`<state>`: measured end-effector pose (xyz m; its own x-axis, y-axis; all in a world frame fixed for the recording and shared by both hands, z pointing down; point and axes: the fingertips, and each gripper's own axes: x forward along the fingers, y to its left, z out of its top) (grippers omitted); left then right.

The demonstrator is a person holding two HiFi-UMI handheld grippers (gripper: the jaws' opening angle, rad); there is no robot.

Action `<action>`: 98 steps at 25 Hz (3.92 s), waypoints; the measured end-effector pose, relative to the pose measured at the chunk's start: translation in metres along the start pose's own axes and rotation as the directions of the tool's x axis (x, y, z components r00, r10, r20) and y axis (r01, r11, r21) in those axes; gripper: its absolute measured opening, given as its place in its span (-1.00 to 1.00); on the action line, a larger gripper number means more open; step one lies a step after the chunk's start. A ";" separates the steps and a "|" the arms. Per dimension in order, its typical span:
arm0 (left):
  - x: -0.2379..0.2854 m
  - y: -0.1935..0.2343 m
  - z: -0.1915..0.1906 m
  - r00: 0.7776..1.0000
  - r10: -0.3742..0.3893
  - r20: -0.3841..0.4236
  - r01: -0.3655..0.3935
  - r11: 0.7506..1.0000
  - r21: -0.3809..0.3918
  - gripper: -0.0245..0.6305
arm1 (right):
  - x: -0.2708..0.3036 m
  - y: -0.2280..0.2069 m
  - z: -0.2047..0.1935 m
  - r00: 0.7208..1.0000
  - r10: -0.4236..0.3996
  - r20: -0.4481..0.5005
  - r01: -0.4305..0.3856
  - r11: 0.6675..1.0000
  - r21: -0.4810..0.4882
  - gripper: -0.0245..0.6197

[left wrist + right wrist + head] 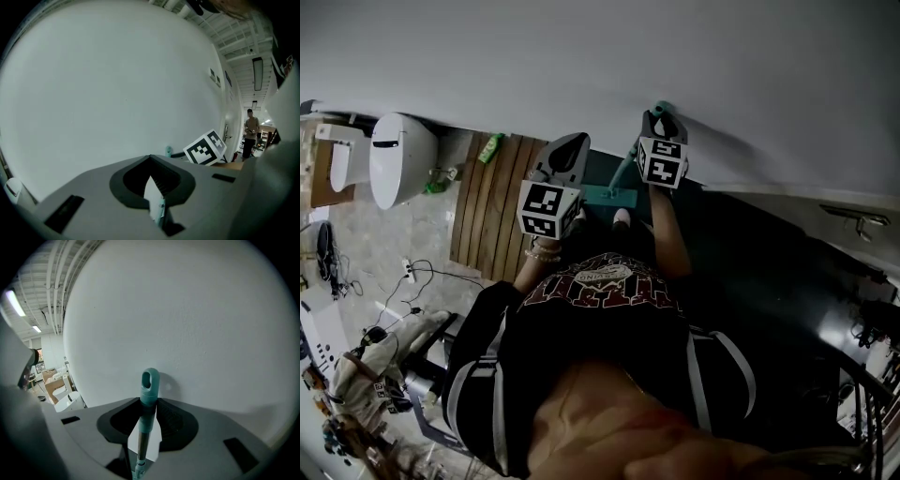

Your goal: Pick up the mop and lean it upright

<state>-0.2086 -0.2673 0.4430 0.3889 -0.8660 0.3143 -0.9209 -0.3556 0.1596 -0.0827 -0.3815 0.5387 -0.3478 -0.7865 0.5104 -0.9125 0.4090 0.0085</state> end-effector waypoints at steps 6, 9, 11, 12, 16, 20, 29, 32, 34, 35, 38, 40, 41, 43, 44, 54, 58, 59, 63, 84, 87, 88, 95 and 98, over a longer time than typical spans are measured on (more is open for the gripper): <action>0.002 -0.010 -0.001 1.000 -0.021 0.010 0.021 1.000 -0.008 -0.81 | -0.014 0.008 -0.006 0.999 0.039 0.014 -0.039 0.999 -0.008 -0.55; 0.004 -0.016 0.001 0.999 -0.031 0.018 0.031 1.000 0.002 -0.81 | -0.021 0.011 -0.008 0.998 0.055 0.018 -0.055 0.998 -0.012 -0.55; 0.006 -0.020 0.000 0.999 -0.041 0.016 0.041 0.999 0.001 -0.81 | -0.025 0.012 -0.009 0.998 0.064 0.019 -0.063 0.998 -0.013 -0.55; 0.008 -0.022 0.000 0.999 -0.046 0.013 0.046 0.999 -0.002 -0.81 | -0.027 0.013 -0.010 0.997 0.068 0.020 -0.067 0.998 -0.014 -0.55; 0.017 -0.032 -0.002 0.998 -0.063 0.008 0.063 0.998 -0.005 -0.81 | -0.035 0.011 -0.014 0.996 0.084 0.022 -0.084 0.996 -0.023 -0.55; 0.024 -0.039 -0.003 0.997 -0.076 0.009 0.076 0.997 0.001 -0.81 | -0.043 0.013 -0.017 0.994 0.104 0.026 -0.103 0.994 -0.032 -0.55; 0.030 -0.050 0.000 0.995 -0.099 0.010 0.099 0.995 0.003 -0.81 | -0.066 0.018 -0.023 0.991 0.134 0.025 -0.133 0.990 -0.041 -0.56; 0.032 -0.052 0.001 0.994 -0.105 0.007 0.105 0.994 0.007 -0.81 | -0.072 0.021 -0.025 0.989 0.145 0.031 -0.144 0.989 -0.044 -0.56; 0.033 -0.054 0.002 0.994 -0.110 0.007 0.110 0.994 0.007 -0.81 | -0.078 0.021 -0.025 0.989 0.148 0.029 -0.147 0.988 -0.043 -0.56; 0.033 -0.055 0.001 0.994 -0.113 0.006 0.113 0.994 0.004 -0.81 | -0.080 0.022 -0.026 0.988 0.150 0.028 -0.149 0.988 -0.042 -0.56; 0.034 -0.058 0.000 0.993 -0.118 -0.001 0.118 0.993 0.001 -0.81 | -0.086 0.025 -0.030 0.987 0.160 0.023 -0.159 0.986 -0.041 -0.56; 0.035 -0.060 -0.001 0.992 -0.124 -0.003 0.124 0.992 0.009 -0.81 | -0.090 0.027 -0.032 0.986 0.166 0.023 -0.164 0.985 -0.047 -0.56; 0.036 -0.062 -0.001 0.992 -0.127 -0.003 0.127 0.992 0.014 -0.81 | -0.092 0.028 -0.033 0.986 0.168 0.024 -0.166 0.985 -0.050 -0.56; 0.039 -0.064 -0.002 0.991 -0.135 -0.007 0.136 0.991 0.016 -0.81 | -0.096 0.029 -0.032 0.984 0.174 0.027 -0.172 0.984 -0.050 -0.56; 0.040 -0.066 -0.002 0.990 -0.140 -0.010 0.140 0.990 0.016 -0.81 | -0.099 0.031 -0.033 0.983 0.180 0.026 -0.179 0.983 -0.049 -0.56; 0.042 -0.075 -0.005 0.988 -0.155 -0.021 0.155 0.987 0.051 -0.81 | -0.126 0.041 -0.049 0.971 0.240 0.011 -0.239 0.968 -0.073 -0.56; 0.041 -0.078 -0.008 0.987 -0.160 -0.024 0.161 0.985 0.055 -0.81 | -0.138 0.042 -0.055 0.968 0.252 0.009 -0.250 0.964 -0.088 -0.56; 0.041 -0.079 -0.008 0.987 -0.161 -0.023 0.163 0.985 0.054 -0.81 | -0.140 0.043 -0.056 0.967 0.256 0.008 -0.254 0.963 -0.090 -0.56; 0.038 -0.087 -0.012 0.984 -0.176 -0.012 0.176 0.983 0.048 -0.81 | -0.149 0.044 -0.061 0.963 0.269 0.011 -0.267 0.960 -0.083 -0.57; 0.031 -0.114 -0.016 0.981 -0.196 -0.006 0.196 0.978 0.075 -0.81 | -0.176 0.043 -0.080 0.956 0.293 0.004 -0.291 0.951 -0.101 -0.57; 0.030 -0.113 -0.018 0.982 -0.188 -0.013 0.188 0.979 0.078 -0.81 | -0.176 0.044 -0.081 0.954 0.299 0.001 -0.297 0.949 -0.107 -0.57; 0.030 -0.113 -0.018 0.982 -0.187 -0.015 0.188 0.979 0.078 -0.81 | -0.176 0.045 -0.081 0.953 0.302 0.005 -0.300 0.948 -0.105 -0.57; 0.028 -0.113 -0.018 0.983 -0.181 -0.007 0.181 0.981 0.075 -0.81 | -0.174 0.047 -0.079 0.950 0.313 0.010 -0.310 0.945 -0.108 -0.57; 0.028 -0.111 -0.021 0.985 -0.172 -0.013 0.173 0.983 0.066 -0.81 | -0.172 0.047 -0.078 0.948 0.318 0.009 -0.315 0.942 -0.113 -0.57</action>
<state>-0.0951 -0.2451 0.4537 0.5419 -0.7872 0.2943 -0.8397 -0.5222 0.1494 -0.0494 -0.1910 0.5185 -0.6217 -0.6198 0.4789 -0.7262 0.6853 -0.0559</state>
